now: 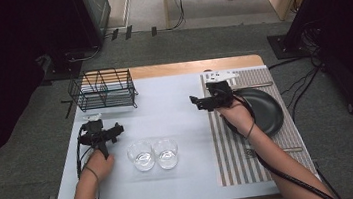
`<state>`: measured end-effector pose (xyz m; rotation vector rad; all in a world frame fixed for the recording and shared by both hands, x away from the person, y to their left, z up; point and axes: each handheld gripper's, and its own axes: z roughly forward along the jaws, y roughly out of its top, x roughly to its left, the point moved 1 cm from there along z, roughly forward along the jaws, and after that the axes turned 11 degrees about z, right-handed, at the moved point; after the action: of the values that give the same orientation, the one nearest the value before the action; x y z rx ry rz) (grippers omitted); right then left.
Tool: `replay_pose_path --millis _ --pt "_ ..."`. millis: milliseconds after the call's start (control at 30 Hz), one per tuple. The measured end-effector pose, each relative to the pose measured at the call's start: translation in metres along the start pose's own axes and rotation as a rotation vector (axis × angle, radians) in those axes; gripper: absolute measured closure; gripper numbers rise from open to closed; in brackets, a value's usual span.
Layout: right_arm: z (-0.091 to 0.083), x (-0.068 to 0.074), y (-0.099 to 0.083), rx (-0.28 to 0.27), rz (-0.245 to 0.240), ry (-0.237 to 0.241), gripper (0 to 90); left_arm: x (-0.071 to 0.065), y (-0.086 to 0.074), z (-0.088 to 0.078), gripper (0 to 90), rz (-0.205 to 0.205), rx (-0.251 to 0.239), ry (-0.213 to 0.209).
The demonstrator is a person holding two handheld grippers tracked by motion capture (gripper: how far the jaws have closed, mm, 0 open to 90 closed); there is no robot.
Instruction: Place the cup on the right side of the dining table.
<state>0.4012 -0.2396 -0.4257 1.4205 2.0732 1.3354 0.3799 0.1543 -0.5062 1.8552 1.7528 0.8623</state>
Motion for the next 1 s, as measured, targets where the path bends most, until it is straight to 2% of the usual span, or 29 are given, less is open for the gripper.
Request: replay_pose_path --millis 167,1000 --pt "0.0 0.004 -0.001 0.0 -0.001 0.024 16.8 0.0 0.0 0.0 0.0 -0.002 -0.002 0.0" --pt "0.008 0.02 -0.009 0.024 -0.044 0.08 16.8 0.0 0.0 0.0 0.0 0.0 0.0 0.0"
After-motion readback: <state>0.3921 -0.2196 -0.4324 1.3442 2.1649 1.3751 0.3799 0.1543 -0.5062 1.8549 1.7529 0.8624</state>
